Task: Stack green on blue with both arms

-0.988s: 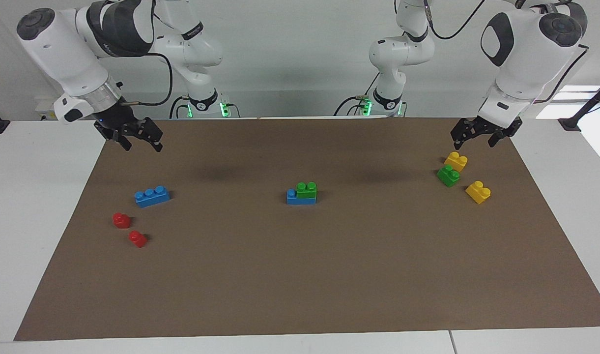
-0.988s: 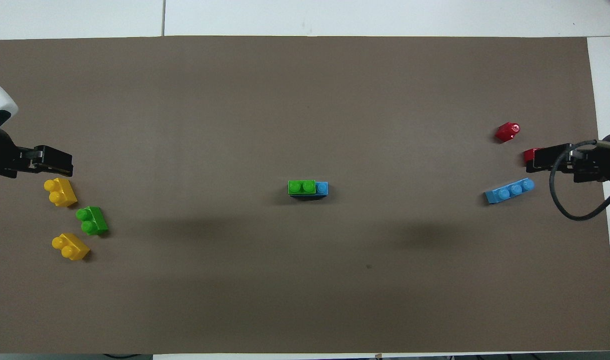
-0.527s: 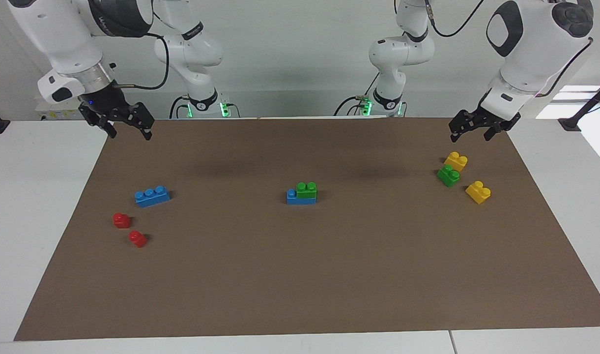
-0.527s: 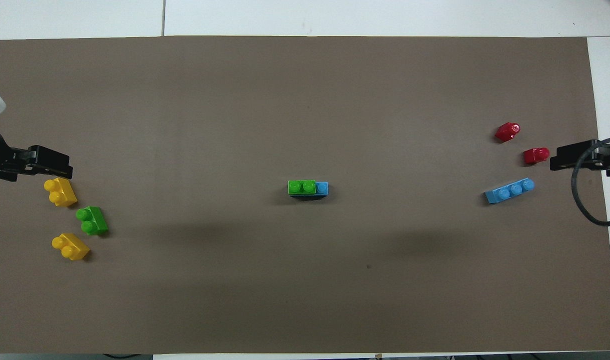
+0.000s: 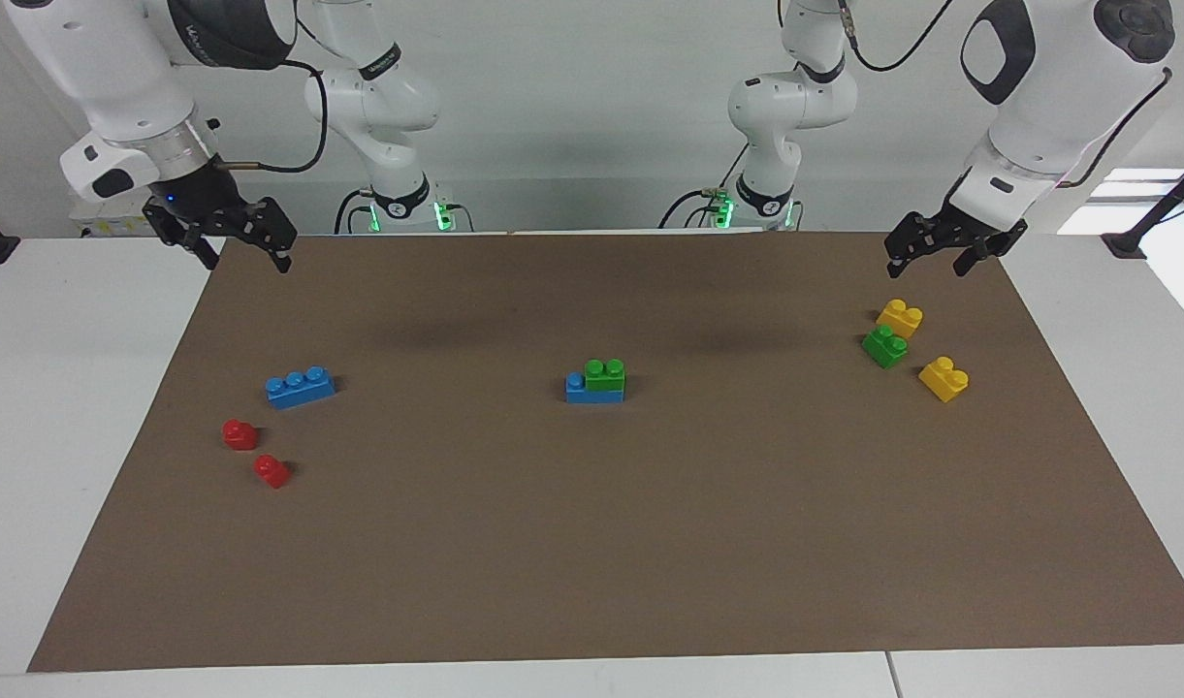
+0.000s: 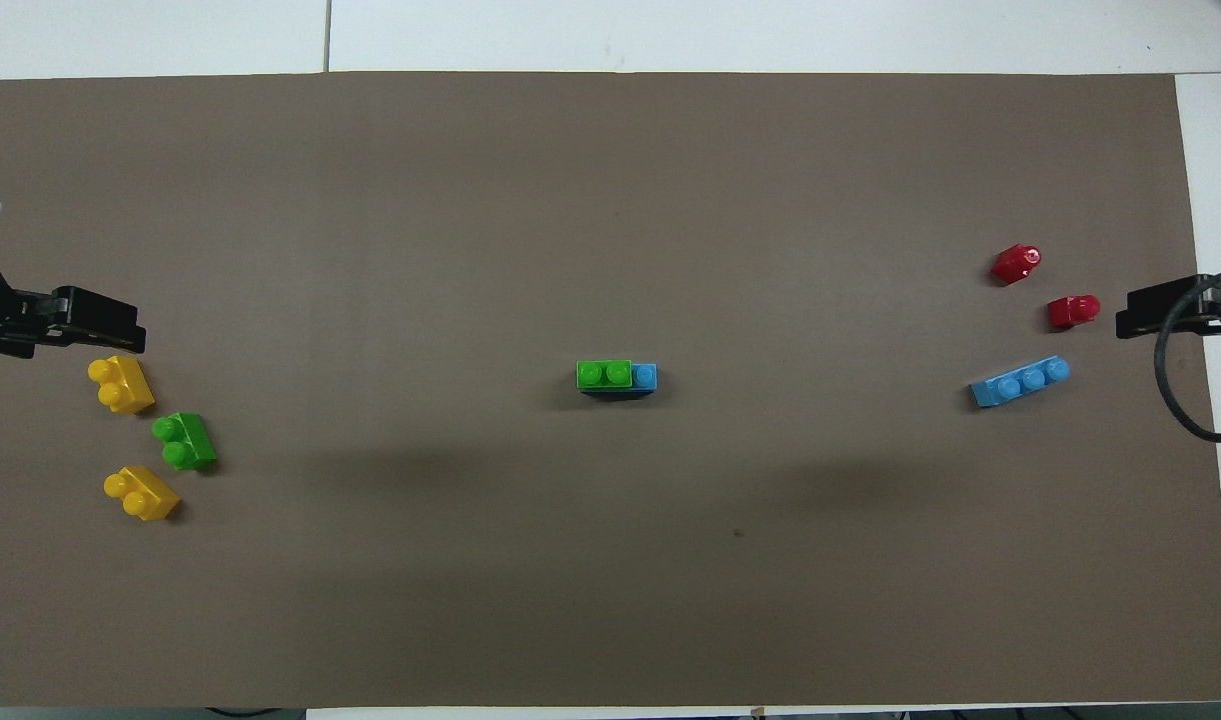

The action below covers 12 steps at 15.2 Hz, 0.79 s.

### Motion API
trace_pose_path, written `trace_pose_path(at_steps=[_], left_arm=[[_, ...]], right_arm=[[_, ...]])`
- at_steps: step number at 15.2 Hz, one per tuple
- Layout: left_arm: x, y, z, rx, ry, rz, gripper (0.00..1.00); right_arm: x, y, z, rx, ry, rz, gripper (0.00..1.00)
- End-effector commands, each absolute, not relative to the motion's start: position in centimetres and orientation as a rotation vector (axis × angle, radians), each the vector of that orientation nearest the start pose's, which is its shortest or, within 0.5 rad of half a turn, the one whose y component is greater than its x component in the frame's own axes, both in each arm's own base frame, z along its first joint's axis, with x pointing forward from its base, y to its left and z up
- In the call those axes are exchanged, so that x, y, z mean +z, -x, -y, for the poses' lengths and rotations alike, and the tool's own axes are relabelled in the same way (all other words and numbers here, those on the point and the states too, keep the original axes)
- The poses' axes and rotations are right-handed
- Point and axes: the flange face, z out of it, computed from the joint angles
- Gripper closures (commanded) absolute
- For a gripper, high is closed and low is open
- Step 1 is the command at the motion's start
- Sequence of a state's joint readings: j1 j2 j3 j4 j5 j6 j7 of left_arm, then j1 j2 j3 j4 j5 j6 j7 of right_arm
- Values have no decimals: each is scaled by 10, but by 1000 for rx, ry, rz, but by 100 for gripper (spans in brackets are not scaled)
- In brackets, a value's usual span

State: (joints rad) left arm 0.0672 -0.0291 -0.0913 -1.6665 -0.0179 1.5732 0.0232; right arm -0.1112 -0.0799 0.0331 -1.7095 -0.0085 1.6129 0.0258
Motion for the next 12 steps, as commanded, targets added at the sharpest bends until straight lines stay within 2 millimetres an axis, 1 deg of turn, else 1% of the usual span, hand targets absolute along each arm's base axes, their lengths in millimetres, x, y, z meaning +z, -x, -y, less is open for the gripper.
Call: trace_pose_path(at_steps=[1,4,10,12], left_arm=[[607,-538,15,73,3169,-86,0],[608,-543,18,17,3170,-92,0],[608,-541,20,22,3169,-97,0],[607,-541,19,22,3169,-95,0]], right_arm=[[609,-531,46,57,3185,-120,0],[609,-531,46,59,3184,-120,0],[610,-533,44,44,3178,-118,0],[614,-534,43,29,3170,-118,0]])
